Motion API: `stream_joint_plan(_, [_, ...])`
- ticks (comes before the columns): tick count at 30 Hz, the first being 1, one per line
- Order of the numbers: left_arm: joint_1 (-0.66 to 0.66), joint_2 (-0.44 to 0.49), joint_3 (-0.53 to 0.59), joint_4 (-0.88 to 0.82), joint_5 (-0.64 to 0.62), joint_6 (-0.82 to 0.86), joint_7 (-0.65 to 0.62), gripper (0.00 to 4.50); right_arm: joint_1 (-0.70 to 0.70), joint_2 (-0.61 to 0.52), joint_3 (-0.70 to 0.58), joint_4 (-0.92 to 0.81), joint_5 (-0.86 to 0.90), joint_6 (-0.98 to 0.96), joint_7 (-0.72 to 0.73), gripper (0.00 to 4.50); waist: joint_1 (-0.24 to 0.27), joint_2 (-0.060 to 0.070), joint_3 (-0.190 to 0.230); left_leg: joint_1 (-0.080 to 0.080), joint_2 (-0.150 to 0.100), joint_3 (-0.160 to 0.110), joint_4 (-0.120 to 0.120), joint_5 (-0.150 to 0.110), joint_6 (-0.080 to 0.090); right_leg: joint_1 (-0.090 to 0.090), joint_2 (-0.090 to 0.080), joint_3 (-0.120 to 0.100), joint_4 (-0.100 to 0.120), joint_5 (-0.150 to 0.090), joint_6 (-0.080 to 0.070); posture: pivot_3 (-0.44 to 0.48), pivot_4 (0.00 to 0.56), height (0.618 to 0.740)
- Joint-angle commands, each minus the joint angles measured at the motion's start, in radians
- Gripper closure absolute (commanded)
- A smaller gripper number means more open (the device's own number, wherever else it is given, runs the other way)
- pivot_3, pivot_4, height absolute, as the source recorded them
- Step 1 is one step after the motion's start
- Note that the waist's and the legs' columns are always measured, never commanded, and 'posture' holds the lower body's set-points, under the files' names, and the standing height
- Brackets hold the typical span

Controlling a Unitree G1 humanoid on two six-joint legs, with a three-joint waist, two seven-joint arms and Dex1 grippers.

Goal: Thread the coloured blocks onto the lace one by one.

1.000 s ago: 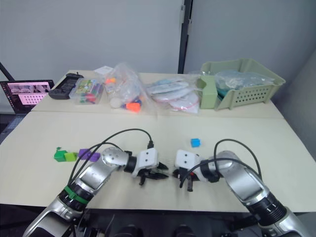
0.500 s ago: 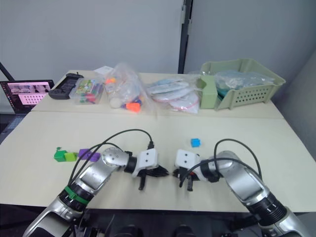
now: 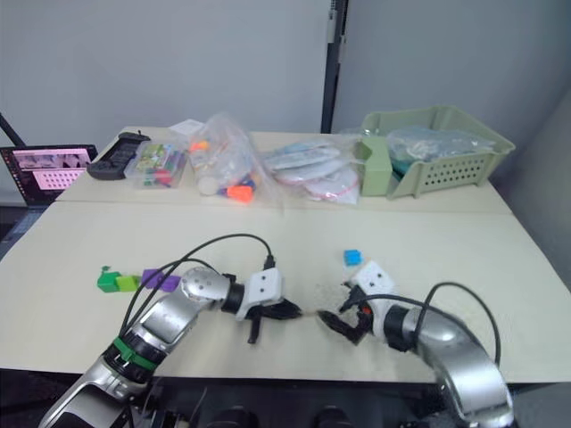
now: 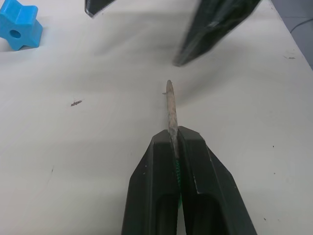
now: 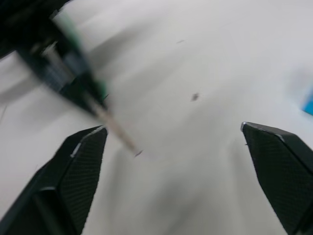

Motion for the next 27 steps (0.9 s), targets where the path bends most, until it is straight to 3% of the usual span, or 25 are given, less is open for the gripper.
stream_joint_plan(1, [0.002, 0.002, 0.019, -0.035, -0.014, 0.0, 0.002, 4.5, 0.005, 0.106, -0.036, -0.042, -0.069, -0.028, -0.215, 0.02, -0.003, 0.0, 0.0, 0.0, 0.0, 0.0, 0.0, 0.0, 0.0, 0.0, 0.0, 0.0, 0.0, 0.0, 0.0, 0.0, 0.15, 0.74])
stream_joint_plan(8, [0.005, 0.005, 0.016, -0.044, -0.016, 0.007, 0.003, 4.5, -0.088, 0.288, 0.02, 0.111, -0.22, -0.131, -0.499, 0.02, -0.003, 0.0, 0.0, 0.001, 0.0, 0.001, 0.0, 0.0, 0.0, 0.0, 0.0, 0.0, 0.0, 0.0, 0.0, 0.0, 0.15, 0.74])
stream_joint_plan(19, [0.006, 0.007, 0.019, -0.05, -0.018, 0.018, 0.014, 4.5, -0.291, 0.309, 0.001, 0.524, -0.238, -0.346, -0.544, 0.02, -0.003, 0.001, 0.0, 0.001, -0.001, 0.001, -0.002, 0.0, 0.0, 0.0, 0.0, 0.0, 0.0, 0.0, 0.0, 0.0, 0.15, 0.74])
stream_joint_plan(23, [0.006, 0.008, 0.019, -0.051, -0.019, 0.022, 0.016, 4.5, -0.297, 0.312, 0.005, 0.559, -0.229, -0.392, -0.532, 1.15, -0.006, 0.001, 0.0, 0.001, -0.001, 0.001, -0.004, 0.0, 0.0, 0.0, -0.001, 0.0, 0.0, 0.0, 0.0, 0.0, 0.15, 0.74])
stream_joint_plan(27, [0.005, 0.006, 0.019, -0.049, -0.021, 0.023, 0.017, 4.5, -0.278, 0.318, 0.014, 0.528, -0.226, -0.406, -0.522, 2.58, -0.009, 0.001, 0.0, 0.001, -0.001, 0.0, -0.005, 0.0, 0.0, 0.0, 0.0, 0.0, 0.0, 0.0, 0.0, 0.0, 0.15, 0.74])
